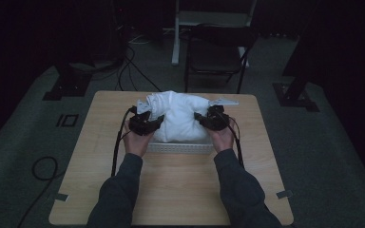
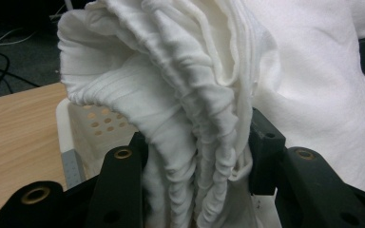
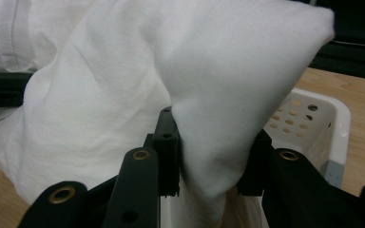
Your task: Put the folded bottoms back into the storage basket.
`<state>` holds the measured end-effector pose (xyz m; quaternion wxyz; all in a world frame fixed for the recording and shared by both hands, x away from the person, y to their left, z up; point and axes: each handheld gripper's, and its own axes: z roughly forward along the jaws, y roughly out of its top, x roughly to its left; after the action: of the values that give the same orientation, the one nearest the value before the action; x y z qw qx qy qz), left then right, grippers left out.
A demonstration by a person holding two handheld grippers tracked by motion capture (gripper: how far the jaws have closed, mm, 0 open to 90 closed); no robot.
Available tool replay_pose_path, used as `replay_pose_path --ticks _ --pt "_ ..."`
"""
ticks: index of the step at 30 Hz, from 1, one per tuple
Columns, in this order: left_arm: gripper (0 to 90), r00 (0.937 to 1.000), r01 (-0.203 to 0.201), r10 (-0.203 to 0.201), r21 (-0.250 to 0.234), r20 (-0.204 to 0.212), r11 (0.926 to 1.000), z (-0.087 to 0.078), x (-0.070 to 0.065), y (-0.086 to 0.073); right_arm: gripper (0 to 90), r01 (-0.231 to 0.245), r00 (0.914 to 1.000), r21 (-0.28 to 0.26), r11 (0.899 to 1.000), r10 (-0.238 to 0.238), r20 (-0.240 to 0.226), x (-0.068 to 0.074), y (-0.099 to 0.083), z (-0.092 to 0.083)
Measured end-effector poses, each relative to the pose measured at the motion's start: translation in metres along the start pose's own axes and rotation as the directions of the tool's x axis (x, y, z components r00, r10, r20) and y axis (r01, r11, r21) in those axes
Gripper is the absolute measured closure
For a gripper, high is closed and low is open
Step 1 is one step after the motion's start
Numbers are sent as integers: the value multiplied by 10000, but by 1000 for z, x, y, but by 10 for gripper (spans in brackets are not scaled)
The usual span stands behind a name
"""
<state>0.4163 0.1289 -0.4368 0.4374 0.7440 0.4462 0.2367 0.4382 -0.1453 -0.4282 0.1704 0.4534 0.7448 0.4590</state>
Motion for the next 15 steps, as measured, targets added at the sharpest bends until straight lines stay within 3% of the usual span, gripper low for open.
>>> replay_pose_path --ticks 15 --pt "582 9993 -200 214 434 -315 9989 18 -3 -8 679 -181 9997 346 9992 174 191 -5 -11 13"
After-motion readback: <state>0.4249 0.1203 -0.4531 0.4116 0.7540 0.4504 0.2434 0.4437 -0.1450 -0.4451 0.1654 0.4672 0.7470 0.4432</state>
